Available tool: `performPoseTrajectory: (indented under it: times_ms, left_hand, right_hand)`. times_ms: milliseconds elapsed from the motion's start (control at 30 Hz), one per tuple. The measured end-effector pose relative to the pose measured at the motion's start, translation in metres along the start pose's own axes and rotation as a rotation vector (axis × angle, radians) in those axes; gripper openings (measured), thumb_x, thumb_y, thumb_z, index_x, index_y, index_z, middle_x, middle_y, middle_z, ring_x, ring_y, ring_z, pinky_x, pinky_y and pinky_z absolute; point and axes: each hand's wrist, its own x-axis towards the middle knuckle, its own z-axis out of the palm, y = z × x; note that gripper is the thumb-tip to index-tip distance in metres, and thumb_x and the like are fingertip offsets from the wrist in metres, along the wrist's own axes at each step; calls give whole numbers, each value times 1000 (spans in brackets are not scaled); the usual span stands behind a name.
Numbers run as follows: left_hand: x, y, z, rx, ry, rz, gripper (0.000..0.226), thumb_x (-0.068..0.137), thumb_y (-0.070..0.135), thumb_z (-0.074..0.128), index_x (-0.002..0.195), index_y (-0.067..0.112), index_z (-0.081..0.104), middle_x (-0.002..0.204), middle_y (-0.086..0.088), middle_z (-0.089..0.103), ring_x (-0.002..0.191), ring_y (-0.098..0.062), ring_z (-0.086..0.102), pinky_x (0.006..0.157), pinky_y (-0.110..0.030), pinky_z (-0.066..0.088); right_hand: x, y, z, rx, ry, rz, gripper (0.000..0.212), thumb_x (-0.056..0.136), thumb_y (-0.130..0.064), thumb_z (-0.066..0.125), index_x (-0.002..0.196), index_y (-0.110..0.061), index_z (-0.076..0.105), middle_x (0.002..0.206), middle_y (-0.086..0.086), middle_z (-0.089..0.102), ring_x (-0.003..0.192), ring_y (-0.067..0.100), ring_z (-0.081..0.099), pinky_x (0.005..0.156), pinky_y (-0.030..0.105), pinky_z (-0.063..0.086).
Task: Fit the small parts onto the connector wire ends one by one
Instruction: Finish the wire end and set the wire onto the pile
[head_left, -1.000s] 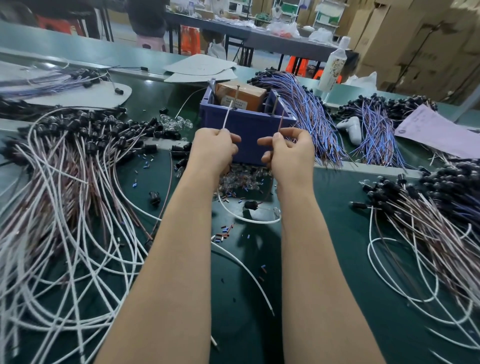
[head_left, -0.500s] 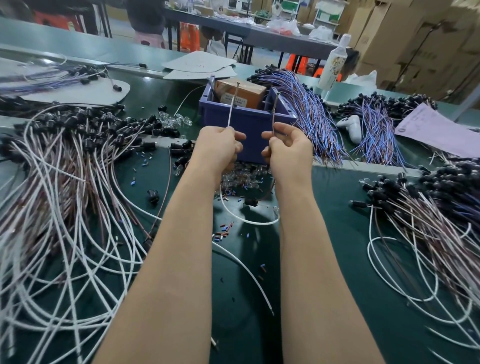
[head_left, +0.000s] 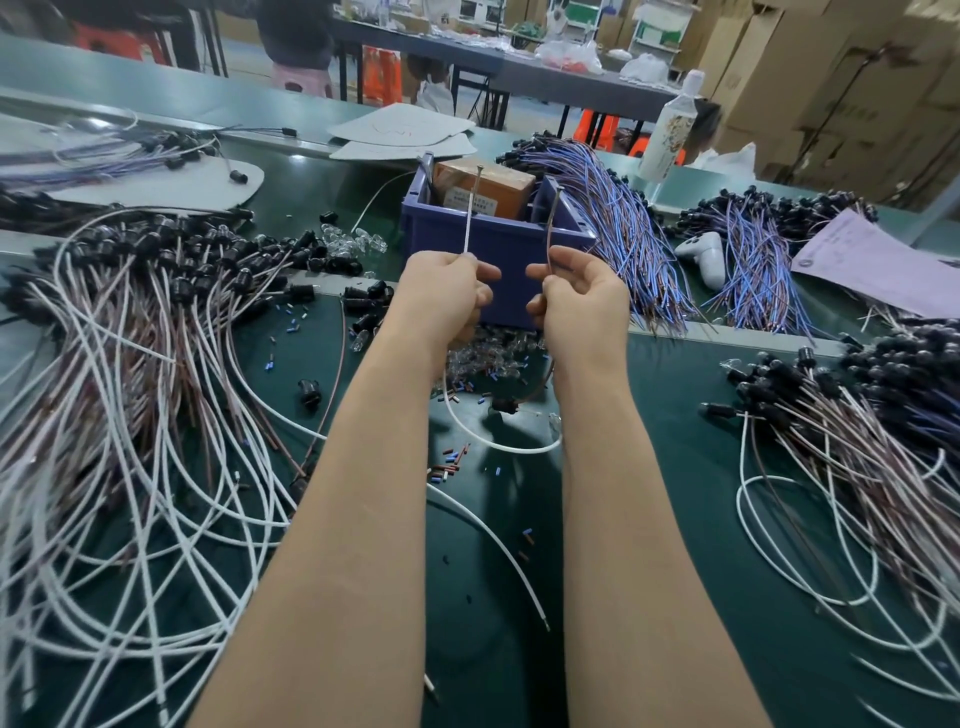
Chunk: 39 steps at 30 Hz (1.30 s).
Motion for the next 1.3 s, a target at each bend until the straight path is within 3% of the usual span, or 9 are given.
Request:
performPoseTrajectory:
  times_ms: [1133,1300]
  left_hand:
    - [2,-2,2,47,-38,-3,30,100,12,32,87,10,60,38,10,41,31,-5,25,35,-13,20]
    - [0,0,-3,144,20,-5,30,100,23,40,81,12,60,50,5,49,30,-4,31,35,-11,22]
  right_hand:
    - [-5,-4,-2,2,-6,15,29,92,5,42,113,-8,57,93,3,66,46,2,48,55,18,43]
    - [-7,-9,-6,-1,-16,12,21,92,-1,46,103,-12,59,82,-4,69,46,0,49,54,16,43]
